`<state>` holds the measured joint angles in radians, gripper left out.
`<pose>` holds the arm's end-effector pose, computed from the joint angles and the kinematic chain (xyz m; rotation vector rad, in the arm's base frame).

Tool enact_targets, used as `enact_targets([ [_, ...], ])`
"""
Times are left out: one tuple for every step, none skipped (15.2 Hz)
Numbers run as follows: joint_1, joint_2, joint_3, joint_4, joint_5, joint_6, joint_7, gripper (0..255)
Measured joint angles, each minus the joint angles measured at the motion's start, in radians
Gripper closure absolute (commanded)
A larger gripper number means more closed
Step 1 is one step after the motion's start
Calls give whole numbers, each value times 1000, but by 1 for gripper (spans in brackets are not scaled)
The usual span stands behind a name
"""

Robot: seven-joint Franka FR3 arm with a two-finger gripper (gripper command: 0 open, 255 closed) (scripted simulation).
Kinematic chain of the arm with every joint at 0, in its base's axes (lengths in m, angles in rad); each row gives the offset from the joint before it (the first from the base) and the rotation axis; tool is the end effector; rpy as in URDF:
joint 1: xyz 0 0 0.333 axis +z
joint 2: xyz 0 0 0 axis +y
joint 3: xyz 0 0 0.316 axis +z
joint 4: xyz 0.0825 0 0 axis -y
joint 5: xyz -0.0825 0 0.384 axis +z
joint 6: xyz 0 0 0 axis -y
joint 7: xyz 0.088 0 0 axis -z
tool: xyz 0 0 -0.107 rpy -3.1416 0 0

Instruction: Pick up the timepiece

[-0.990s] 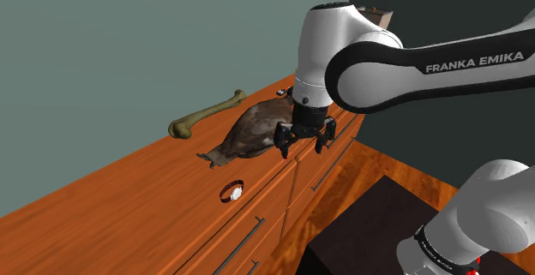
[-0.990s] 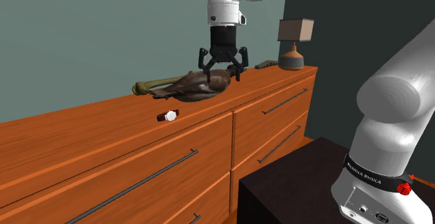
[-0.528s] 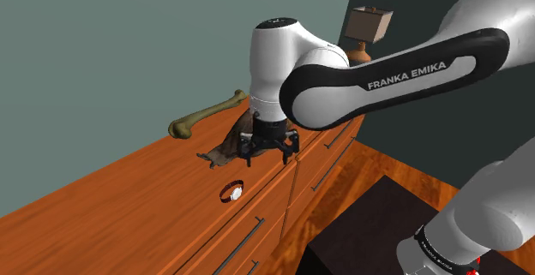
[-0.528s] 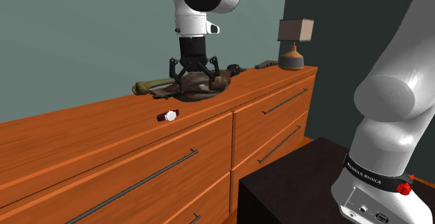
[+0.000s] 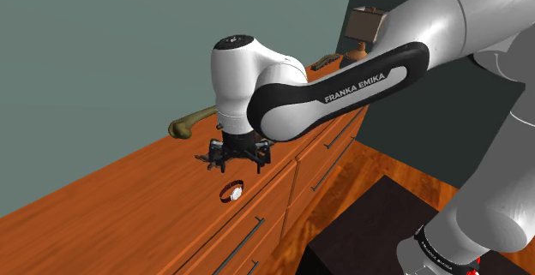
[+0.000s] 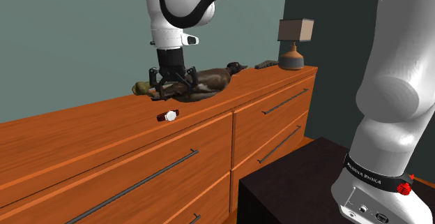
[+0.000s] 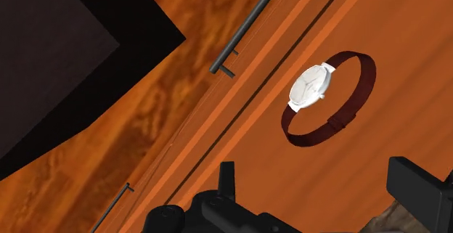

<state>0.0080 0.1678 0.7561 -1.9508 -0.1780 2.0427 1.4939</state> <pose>0.4361 0.3857 0.4133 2.9365 -0.9926 0.0423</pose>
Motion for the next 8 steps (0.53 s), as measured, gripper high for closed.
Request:
enact_targets([
  [3, 9, -1, -5, -8, 10, 8, 0],
  [4, 18, -4, -11, -16, 22, 12, 0],
  [5, 22, -6, -22, -21, 35, 17, 0],
  [9, 35, -9, -27, -32, 49, 26, 0],
  [11, 43, -10, -28, -38, 55, 30, 0],
  [12, 44, -11, -31, -40, 58, 32, 255],
  [12, 44, -10, -32, -40, 61, 32, 255],
  [12, 44, -10, -33, -40, 62, 32, 255],
])
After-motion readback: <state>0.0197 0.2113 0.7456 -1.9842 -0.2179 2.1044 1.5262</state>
